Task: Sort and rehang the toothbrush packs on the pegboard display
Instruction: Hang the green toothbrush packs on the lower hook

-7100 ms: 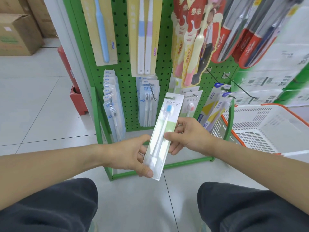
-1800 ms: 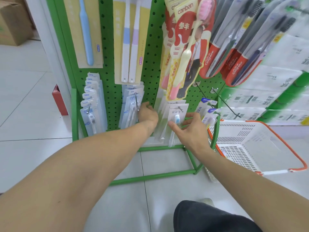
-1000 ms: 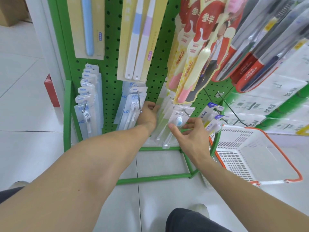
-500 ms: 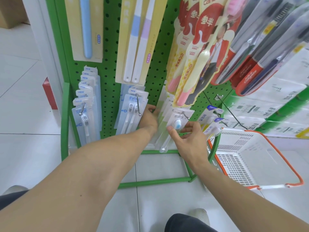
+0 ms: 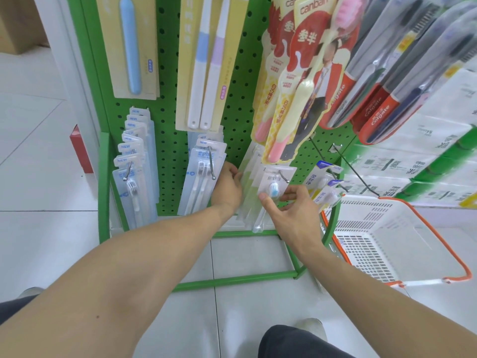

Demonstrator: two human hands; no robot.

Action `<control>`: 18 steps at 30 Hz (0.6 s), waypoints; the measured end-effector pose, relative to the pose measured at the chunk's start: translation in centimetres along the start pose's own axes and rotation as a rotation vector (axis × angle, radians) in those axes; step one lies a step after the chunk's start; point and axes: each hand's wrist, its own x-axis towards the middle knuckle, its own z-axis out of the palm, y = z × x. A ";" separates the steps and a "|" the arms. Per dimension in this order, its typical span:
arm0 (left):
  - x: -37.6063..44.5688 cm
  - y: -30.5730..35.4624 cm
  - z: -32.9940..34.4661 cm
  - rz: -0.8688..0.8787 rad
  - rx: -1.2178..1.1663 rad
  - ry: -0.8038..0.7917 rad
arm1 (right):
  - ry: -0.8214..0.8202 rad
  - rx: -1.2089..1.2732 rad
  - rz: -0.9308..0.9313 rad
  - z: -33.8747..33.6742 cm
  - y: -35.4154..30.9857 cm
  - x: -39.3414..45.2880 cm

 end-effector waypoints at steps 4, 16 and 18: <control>-0.8 0.1 -0.9 0.168 0.237 -0.041 | -0.002 -0.010 -0.013 0.2 -0.1 -0.1; -2.7 1.3 -1.9 0.212 0.236 0.047 | -0.023 -0.039 -0.030 -0.6 -0.5 -0.3; -2.6 1.4 -2.0 0.193 0.261 0.051 | -0.023 -0.038 -0.028 -0.7 -0.5 -0.2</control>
